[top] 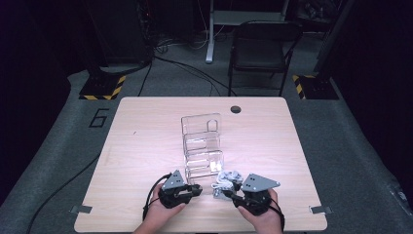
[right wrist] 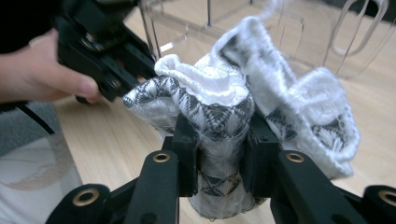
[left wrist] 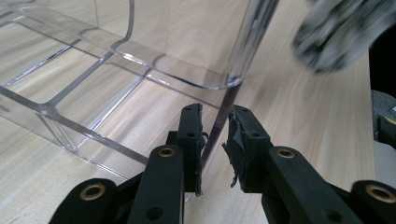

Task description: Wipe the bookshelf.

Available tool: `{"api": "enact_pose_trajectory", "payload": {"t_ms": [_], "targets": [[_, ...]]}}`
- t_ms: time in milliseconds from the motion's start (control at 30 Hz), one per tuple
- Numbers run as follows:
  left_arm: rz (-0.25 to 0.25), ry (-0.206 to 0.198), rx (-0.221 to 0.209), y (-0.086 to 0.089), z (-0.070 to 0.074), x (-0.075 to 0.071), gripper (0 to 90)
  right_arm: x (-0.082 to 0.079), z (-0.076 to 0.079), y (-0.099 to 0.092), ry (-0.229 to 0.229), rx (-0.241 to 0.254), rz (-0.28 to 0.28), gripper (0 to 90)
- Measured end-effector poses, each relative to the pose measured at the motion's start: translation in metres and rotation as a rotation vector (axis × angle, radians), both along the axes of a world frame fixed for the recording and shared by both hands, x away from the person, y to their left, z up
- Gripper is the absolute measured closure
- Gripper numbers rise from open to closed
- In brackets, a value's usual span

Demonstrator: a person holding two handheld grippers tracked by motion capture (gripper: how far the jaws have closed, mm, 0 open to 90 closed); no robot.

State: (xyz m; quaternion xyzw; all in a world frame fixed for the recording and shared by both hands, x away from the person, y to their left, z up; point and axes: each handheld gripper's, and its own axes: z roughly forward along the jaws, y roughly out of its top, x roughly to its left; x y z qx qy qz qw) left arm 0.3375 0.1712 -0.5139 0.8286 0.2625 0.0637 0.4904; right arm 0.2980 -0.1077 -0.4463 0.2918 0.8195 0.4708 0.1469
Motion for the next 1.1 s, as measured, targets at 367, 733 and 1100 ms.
{"api": "enact_pose_trajectory", "payload": {"t_ms": [367,733,1100], "targets": [[-0.035,0.004,0.015,-0.011,0.002,-0.007,71.4,0.013,-0.046,-0.001,0.141,-0.008,-0.035,70.4],[-0.001,0.013,-0.008,0.004,0.012,-0.014,58.1,0.012,-0.064,-0.009,0.133,0.017,-0.062,69.4],[0.049,-0.012,-0.015,0.025,0.029,-0.026,53.3,0.014,-0.072,-0.008,0.126,0.002,-0.053,65.0]]}}
